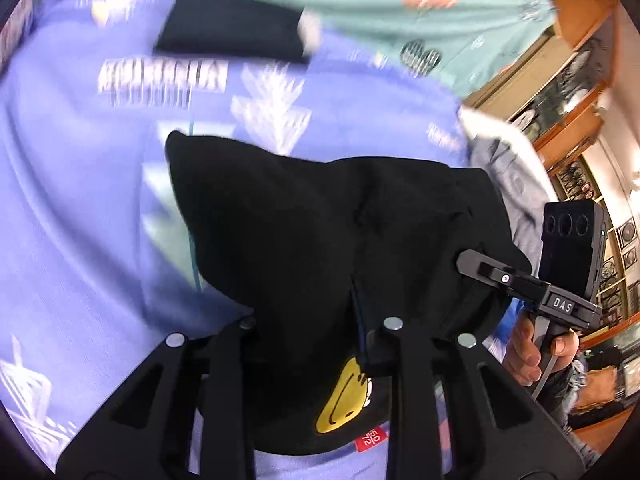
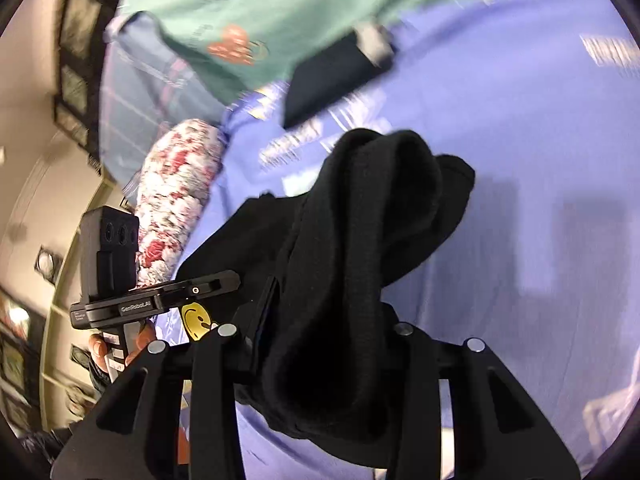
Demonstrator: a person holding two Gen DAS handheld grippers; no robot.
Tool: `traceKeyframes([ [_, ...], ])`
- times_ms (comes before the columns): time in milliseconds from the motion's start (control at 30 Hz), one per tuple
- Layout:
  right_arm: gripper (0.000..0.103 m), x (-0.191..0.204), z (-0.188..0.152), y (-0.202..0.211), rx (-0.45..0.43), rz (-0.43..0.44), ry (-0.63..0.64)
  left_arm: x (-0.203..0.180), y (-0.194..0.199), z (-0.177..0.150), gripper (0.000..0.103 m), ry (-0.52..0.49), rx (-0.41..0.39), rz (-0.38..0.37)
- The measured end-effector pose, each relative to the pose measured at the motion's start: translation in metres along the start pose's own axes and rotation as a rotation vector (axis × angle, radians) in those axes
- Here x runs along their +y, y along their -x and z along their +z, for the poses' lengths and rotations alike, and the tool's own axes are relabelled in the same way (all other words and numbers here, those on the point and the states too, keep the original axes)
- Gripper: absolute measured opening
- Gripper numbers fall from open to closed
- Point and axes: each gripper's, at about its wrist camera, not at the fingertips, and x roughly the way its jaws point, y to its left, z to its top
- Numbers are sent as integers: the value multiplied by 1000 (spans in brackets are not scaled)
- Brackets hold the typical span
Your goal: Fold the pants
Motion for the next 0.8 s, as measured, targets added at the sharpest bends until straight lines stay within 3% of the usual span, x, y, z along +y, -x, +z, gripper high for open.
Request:
traceKeyframes([
  [133, 38, 26, 49, 4, -66, -6, 98, -4, 31, 54, 25, -53, -121, 11],
  [367, 38, 47, 198, -46, -123, -49, 221, 17, 29, 196, 25, -96, -296, 118],
  [500, 38, 32, 267, -105, -119, -115, 257, 49, -10, 262, 25, -84, -321, 184],
  [667, 38, -19, 301, -184, -70, -179, 210, 101, -82, 291, 27, -41, -245, 242],
  [700, 40, -30, 303, -197, -57, -198, 197, 114, -99, 290, 30, -21, -221, 261],
  [767, 50, -57, 302, -217, -39, -244, 145, 132, -118, 282, 56, 12, -224, 316],
  [800, 55, -64, 302, -220, -44, -228, 117, 137, -121, 279, 62, 27, -236, 311],
])
